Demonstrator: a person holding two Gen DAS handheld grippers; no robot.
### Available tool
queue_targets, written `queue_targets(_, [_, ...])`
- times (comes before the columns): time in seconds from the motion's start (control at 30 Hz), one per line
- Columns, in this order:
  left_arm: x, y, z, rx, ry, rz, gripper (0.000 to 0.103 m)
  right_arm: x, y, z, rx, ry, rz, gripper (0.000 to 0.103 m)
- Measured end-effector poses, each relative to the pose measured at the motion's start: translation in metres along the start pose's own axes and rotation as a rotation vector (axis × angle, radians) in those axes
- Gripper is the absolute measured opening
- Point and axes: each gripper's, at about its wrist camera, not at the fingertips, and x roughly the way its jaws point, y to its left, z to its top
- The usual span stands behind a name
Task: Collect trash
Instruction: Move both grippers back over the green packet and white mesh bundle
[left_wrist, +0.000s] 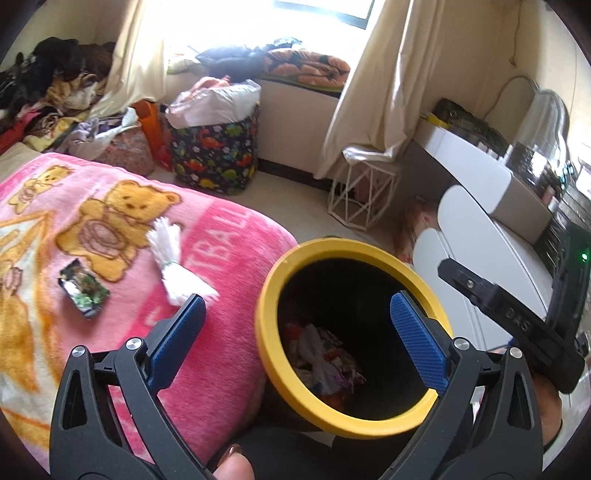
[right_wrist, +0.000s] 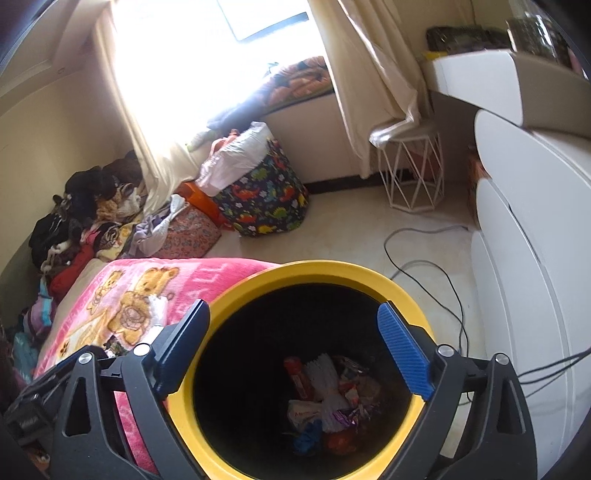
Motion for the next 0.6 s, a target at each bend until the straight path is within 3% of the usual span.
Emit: queue_targets(0.6, [-0.035,0.054,0.017,-0.079,-0.112,0.101,0.092,-0.007,0.074,0.006,-0.154,-0.024,0.123,0.094])
